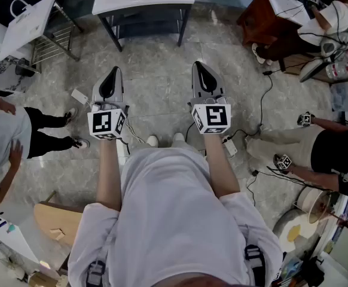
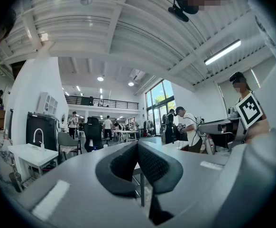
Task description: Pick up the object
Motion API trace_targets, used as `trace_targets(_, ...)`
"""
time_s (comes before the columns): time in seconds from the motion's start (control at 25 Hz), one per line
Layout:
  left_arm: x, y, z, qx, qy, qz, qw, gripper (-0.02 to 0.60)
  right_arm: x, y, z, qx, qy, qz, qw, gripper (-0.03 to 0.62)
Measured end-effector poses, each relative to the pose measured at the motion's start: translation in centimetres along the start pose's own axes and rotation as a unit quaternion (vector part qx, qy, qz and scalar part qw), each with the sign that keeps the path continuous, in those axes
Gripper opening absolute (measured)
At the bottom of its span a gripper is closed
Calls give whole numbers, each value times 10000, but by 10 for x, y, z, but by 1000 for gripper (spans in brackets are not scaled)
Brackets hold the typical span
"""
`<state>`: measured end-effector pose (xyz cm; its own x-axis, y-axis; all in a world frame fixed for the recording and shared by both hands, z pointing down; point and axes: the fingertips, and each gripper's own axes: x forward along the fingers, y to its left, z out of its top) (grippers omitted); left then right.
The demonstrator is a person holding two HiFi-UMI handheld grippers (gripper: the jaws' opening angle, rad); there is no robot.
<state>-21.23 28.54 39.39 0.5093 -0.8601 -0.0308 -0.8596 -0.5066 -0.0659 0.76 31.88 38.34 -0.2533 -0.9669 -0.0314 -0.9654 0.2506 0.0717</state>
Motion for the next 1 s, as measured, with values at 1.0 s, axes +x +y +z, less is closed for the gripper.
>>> trace_targets(1.0, 6, -24, -8, 49, 138, -63, 9999, 0, -9, -11, -19, 93, 204, 75, 9997, 37)
